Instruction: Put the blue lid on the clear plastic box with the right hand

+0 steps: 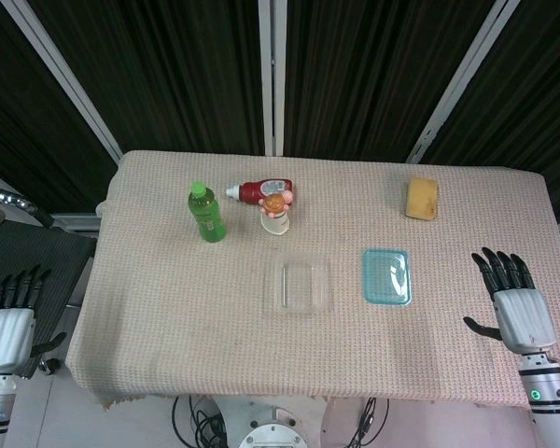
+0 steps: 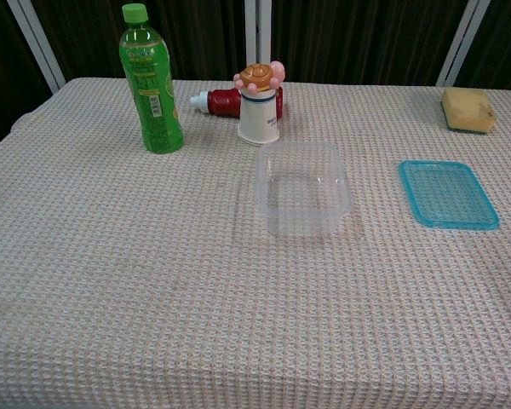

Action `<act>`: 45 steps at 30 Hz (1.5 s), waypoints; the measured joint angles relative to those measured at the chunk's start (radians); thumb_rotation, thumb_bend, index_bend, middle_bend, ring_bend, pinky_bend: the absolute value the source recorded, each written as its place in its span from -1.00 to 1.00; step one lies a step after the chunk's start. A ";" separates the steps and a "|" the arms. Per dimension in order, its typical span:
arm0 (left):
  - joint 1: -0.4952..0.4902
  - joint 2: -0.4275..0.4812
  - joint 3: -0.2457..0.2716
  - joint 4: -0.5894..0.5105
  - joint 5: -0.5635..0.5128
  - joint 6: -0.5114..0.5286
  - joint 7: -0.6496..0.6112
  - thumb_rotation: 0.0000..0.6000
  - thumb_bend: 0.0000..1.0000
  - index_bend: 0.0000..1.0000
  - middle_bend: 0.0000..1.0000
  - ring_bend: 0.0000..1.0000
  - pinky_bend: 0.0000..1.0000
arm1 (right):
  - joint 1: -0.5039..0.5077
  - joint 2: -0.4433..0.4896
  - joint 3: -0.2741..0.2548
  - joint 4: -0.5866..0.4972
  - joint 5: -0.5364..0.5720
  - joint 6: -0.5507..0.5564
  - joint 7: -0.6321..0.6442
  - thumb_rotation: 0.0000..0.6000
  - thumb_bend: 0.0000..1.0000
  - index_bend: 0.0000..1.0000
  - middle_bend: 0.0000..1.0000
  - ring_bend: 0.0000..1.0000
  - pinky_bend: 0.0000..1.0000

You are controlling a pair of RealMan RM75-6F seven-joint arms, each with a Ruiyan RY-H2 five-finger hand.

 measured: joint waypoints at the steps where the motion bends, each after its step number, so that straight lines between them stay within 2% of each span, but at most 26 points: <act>1: -0.001 -0.002 -0.001 0.002 0.003 0.001 0.001 1.00 -1.00 -0.89 -1.00 -1.00 -1.00 | 0.000 -0.001 0.000 0.000 0.000 0.000 0.001 1.00 -0.95 -1.00 -0.94 -1.00 -1.00; 11: -0.007 -0.006 -0.003 0.002 0.024 0.012 0.004 1.00 -1.00 -0.89 -1.00 -1.00 -1.00 | 0.009 -0.010 -0.013 0.013 -0.017 -0.014 0.025 1.00 -0.95 -1.00 -0.90 -1.00 -1.00; 20: -0.020 -0.016 -0.003 0.012 0.045 0.008 0.004 1.00 -1.00 -0.89 -1.00 -1.00 -1.00 | 0.133 -0.078 -0.008 0.058 -0.053 -0.178 0.049 1.00 -0.95 -1.00 -0.90 -1.00 -1.00; 26: -0.025 -0.021 -0.003 0.025 0.048 0.004 -0.008 1.00 -1.00 -0.89 -1.00 -1.00 -1.00 | 0.277 -0.207 0.019 0.134 -0.074 -0.296 0.059 1.00 -0.95 -1.00 -0.93 -1.00 -1.00; 33: -0.023 -0.022 0.001 0.041 0.048 0.005 -0.026 1.00 -1.00 -0.89 -1.00 -1.00 -1.00 | 0.446 -0.419 0.046 0.298 -0.104 -0.420 0.052 1.00 -0.95 -1.00 -0.99 -1.00 -1.00; 39: -0.017 -0.024 0.002 0.053 0.044 0.010 -0.042 1.00 -1.00 -0.89 -1.00 -1.00 -1.00 | 0.564 -0.553 0.054 0.410 -0.153 -0.462 0.079 1.00 -0.95 -1.00 -1.00 -1.00 -1.00; 45: -0.014 -0.029 0.004 0.063 0.039 0.011 -0.053 1.00 -1.00 -0.89 -1.00 -1.00 -1.00 | 0.635 -0.619 0.057 0.430 -0.178 -0.469 0.109 1.00 -0.95 -1.00 -1.00 -1.00 -1.00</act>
